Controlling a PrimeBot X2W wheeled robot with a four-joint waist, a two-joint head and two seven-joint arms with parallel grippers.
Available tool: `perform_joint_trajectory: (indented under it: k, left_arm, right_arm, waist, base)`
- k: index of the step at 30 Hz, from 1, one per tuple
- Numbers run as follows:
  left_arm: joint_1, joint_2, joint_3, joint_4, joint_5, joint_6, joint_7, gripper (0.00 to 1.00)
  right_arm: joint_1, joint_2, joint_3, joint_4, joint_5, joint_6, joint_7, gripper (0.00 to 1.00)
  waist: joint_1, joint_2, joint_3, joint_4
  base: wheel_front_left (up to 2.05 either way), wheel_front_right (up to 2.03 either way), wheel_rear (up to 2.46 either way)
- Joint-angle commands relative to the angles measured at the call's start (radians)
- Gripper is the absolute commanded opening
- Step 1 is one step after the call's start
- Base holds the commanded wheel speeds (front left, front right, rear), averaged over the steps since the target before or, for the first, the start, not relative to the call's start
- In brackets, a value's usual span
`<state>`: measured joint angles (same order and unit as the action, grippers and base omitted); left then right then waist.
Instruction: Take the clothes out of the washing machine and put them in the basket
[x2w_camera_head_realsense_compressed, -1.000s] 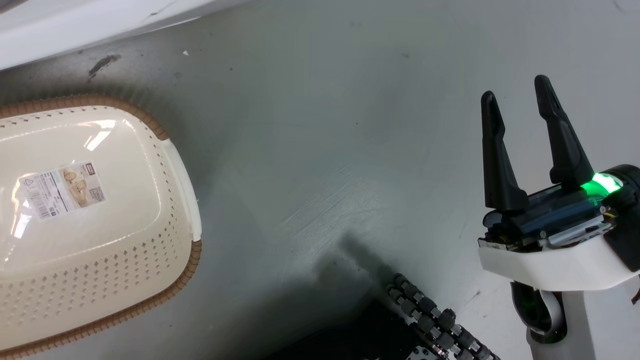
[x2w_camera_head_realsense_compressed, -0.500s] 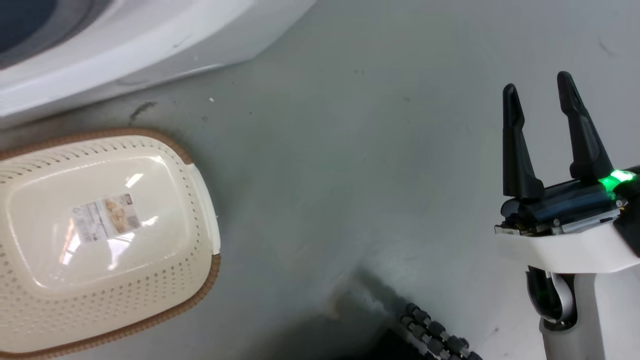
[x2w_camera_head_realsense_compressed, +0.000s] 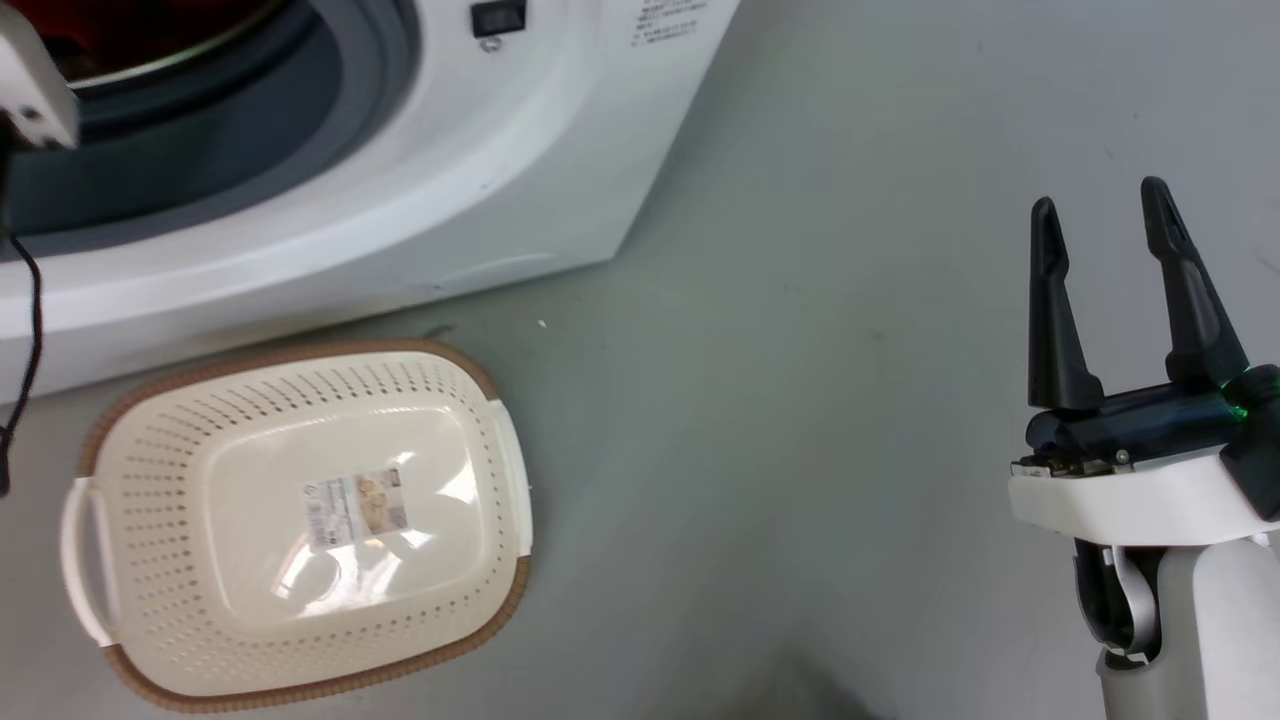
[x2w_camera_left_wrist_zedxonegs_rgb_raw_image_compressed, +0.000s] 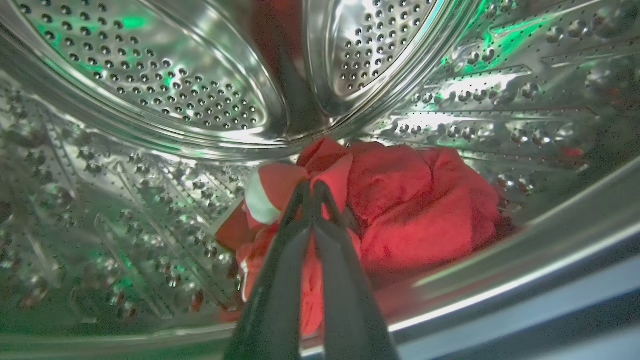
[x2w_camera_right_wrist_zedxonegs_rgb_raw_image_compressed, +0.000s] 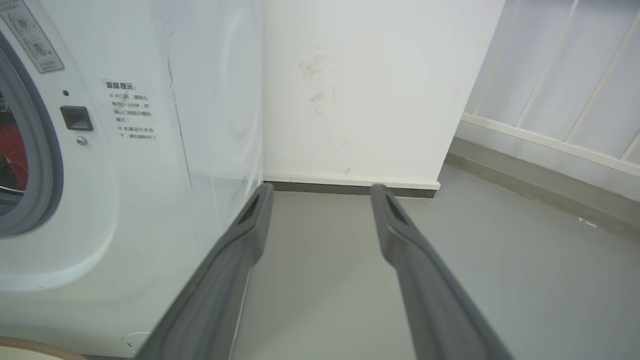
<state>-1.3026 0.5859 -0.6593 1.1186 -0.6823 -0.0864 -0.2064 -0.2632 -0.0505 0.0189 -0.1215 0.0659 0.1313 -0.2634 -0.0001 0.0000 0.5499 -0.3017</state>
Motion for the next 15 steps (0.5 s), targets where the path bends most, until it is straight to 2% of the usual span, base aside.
perform_joint_trajectory:
  k: [1,3,7,12,13,15]
  left_arm:
    - [0.039,-0.013,0.008,-0.003,-0.013,0.000,-0.016,0.00]
    - [0.091,-0.033,0.011,-0.017,-0.022,-0.003,-0.035,0.00]
    - [0.197,-0.059,0.027,-0.087,-0.020,0.027,-0.058,0.00]
    - [0.357,-0.059,0.110,-0.324,0.022,0.101,-0.060,0.00]
    - [0.357,-0.059,0.110,-0.324,0.022,0.101,-0.060,0.00]
    - [0.431,-0.058,0.155,-0.434,0.045,0.131,-0.060,0.00]
  right_arm:
    - [0.013,0.001,-0.003,0.007,-0.010,-0.001,-0.002,1.00]
    - [0.027,0.001,-0.004,0.014,-0.018,-0.001,-0.002,1.00]
    - [0.045,0.001,-0.009,0.024,-0.032,-0.001,-0.002,1.00]
    - [0.067,0.001,-0.022,0.034,-0.051,-0.001,-0.002,1.00]
    - [0.067,0.001,-0.022,0.034,-0.051,-0.001,-0.002,1.00]
    - [0.077,0.001,-0.026,0.037,-0.058,-0.001,-0.002,1.00]
  waist:
    - [0.0001,0.0000,-0.076,0.053]
    - [0.0001,0.0000,-0.113,0.068]
    - [0.0001,0.0000,-0.181,0.096]
    - [0.0001,0.0000,-0.241,0.127]
    - [0.0001,0.0000,-0.241,0.127]
    - [0.0001,0.0000,-0.265,0.138]
  base:
    - [0.00,0.00,0.00]
    - [0.00,0.00,0.00]
    - [0.00,0.00,0.00]
    - [0.00,0.00,0.00]
    - [0.00,0.00,0.00]
    - [0.00,0.00,0.00]
